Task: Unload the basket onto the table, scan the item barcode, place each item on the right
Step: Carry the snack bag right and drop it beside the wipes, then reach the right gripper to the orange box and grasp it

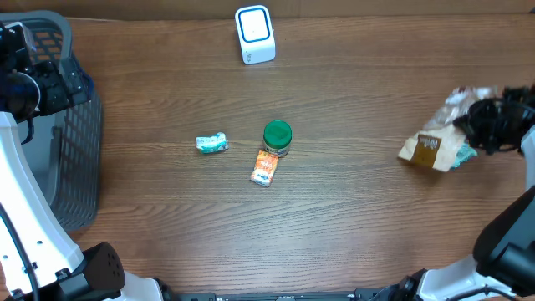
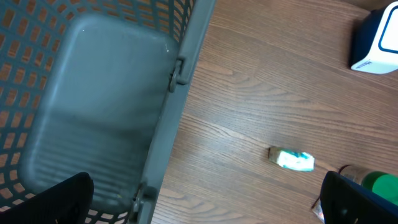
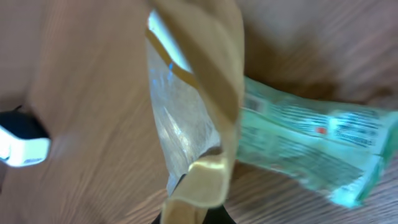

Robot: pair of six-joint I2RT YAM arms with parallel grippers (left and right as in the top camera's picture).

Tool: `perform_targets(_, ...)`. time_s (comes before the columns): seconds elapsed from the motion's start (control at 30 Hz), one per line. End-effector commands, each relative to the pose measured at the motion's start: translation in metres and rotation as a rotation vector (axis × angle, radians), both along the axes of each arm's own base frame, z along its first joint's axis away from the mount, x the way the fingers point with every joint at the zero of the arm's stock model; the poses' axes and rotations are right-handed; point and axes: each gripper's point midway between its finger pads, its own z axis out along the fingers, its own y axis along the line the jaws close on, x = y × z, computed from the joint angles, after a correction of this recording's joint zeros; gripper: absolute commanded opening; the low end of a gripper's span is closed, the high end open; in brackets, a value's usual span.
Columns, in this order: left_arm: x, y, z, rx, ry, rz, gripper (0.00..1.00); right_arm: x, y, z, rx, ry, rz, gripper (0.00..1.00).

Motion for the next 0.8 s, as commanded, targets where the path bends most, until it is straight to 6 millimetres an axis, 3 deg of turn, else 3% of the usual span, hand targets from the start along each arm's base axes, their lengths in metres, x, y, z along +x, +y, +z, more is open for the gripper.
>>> perform_targets(0.0, 0.002, -0.001, 0.0, 0.007, 0.001, -0.02, 0.99, -0.005, -0.001, -0.015, 0.048, 0.006, -0.01, 0.11)
perform_targets(0.1, 0.002, -0.001, 0.0, 0.007, 0.001, -0.02, 0.99, -0.009, -0.007, -0.018, 0.024, 0.027, -0.026, 0.45)
perform_targets(0.23, 0.002, -0.001, 0.0, 0.007, 0.001, -0.02, 1.0, -0.009, -0.007, -0.009, 0.03, 0.037, -0.027, 0.66)
perform_targets(0.37, 0.002, -0.001, 0.0, 0.006, 0.002, -0.02, 0.99, -0.015, -0.016, 0.009, -0.018, 0.101, -0.047, 0.68)
perform_targets(0.53, 0.002, -0.001, 0.0, 0.007, 0.001, -0.02, 1.0, -0.015, -0.018, 0.053, -0.133, 0.161, -0.024, 0.7)
perform_targets(0.63, 0.002, -0.001, 0.0, 0.006, 0.002, -0.02, 0.99, -0.006, 0.004, 0.08, -0.158, 0.14, 0.069, 0.72)
perform_targets(0.77, 0.002, -0.001, 0.0, 0.007, 0.001, -0.02, 0.99, 0.002, 0.062, 0.102, -0.144, 0.131, 0.216, 0.76)
